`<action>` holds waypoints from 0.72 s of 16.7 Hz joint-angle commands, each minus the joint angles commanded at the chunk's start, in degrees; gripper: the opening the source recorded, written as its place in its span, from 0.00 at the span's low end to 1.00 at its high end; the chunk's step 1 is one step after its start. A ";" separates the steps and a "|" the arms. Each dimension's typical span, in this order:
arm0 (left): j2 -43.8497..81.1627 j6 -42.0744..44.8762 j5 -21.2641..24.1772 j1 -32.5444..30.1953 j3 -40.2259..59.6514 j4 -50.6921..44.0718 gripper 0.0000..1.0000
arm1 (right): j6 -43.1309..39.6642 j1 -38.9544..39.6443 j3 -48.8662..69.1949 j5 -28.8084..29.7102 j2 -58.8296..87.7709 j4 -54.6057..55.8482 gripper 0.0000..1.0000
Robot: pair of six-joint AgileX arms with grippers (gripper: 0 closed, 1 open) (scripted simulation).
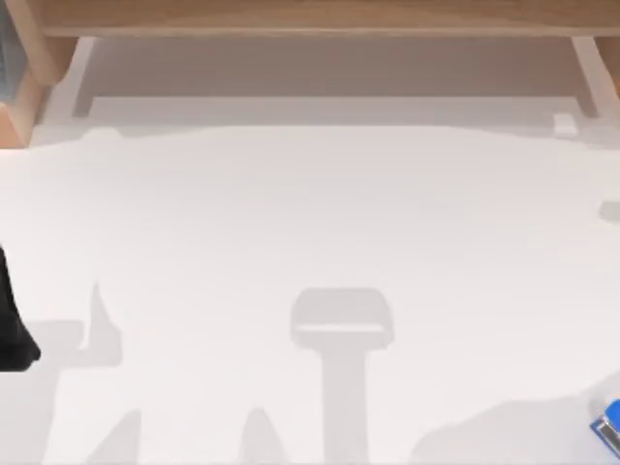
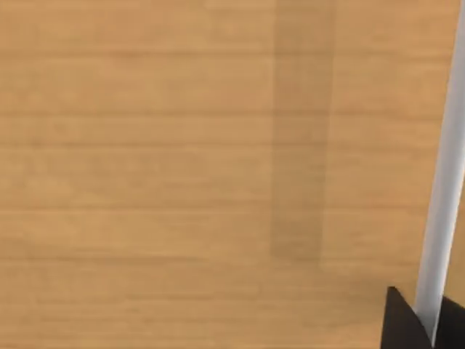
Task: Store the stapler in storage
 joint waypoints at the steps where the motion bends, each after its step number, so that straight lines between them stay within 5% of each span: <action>1: 0.00 0.00 0.00 0.00 0.00 0.00 1.00 | 0.03 -0.34 -2.18 -0.40 -0.73 1.11 0.00; 12: 0.00 0.00 0.00 0.00 0.00 0.00 1.00 | 0.10 -3.42 -10.90 -3.61 -5.10 6.94 0.00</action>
